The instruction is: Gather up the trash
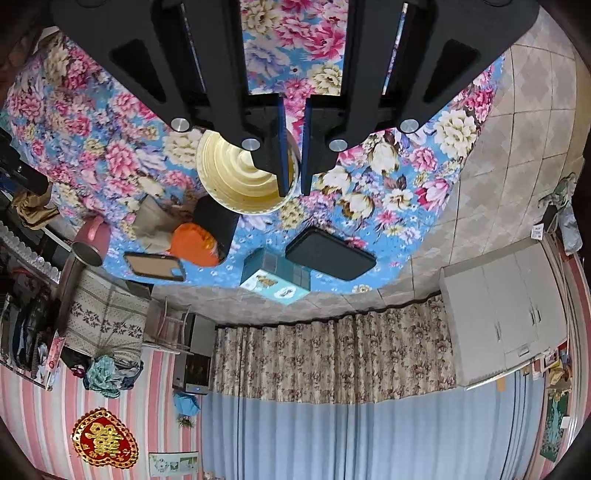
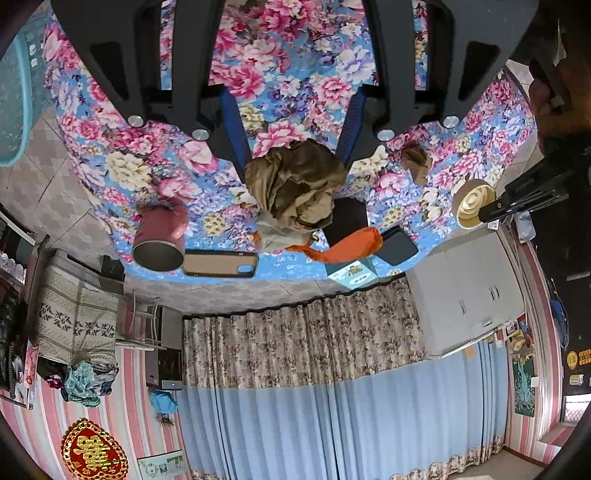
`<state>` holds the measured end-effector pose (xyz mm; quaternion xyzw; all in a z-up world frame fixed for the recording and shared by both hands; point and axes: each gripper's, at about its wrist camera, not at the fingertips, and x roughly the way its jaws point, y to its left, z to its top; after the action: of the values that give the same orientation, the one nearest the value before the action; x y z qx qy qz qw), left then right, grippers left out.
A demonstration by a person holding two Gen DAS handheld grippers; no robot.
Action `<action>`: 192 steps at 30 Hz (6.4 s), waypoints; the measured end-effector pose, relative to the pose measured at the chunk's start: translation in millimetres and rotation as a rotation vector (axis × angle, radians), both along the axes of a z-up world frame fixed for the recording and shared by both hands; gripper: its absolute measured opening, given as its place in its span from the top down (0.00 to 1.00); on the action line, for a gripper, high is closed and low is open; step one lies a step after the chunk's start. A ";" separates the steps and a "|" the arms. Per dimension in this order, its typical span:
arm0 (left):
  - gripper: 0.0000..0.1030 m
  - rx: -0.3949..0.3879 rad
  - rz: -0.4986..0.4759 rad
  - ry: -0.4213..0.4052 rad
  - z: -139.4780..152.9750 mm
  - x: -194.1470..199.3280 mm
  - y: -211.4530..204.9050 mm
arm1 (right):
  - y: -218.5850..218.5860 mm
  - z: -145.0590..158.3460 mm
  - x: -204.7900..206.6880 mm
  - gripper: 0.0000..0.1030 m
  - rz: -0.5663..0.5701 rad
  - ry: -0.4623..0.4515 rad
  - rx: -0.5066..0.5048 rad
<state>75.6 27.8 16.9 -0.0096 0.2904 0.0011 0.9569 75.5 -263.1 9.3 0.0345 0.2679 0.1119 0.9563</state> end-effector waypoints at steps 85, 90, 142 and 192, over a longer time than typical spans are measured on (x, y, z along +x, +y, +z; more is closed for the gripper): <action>0.73 -0.070 -0.624 0.002 21.8 -3.9 -354.0 | -328.4 18.1 -99.7 0.43 -0.530 -0.058 0.024; 0.67 -0.048 -0.465 -0.009 18.3 12.3 -244.0 | -258.2 16.8 -62.5 0.43 -0.404 -0.052 0.025; 0.57 -0.162 -0.107 0.121 -60.7 110.1 10.2 | 102.8 -21.8 93.8 0.33 0.115 -0.049 -0.120; 0.57 -0.205 -0.118 0.017 -43.7 98.2 14.5 | 99.2 -9.0 65.6 0.98 0.083 -0.156 -0.172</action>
<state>173.8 42.3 -26.8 -0.0904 0.2974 -0.0849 0.9467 141.1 -163.8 0.3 -0.0676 0.2023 0.1305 0.9682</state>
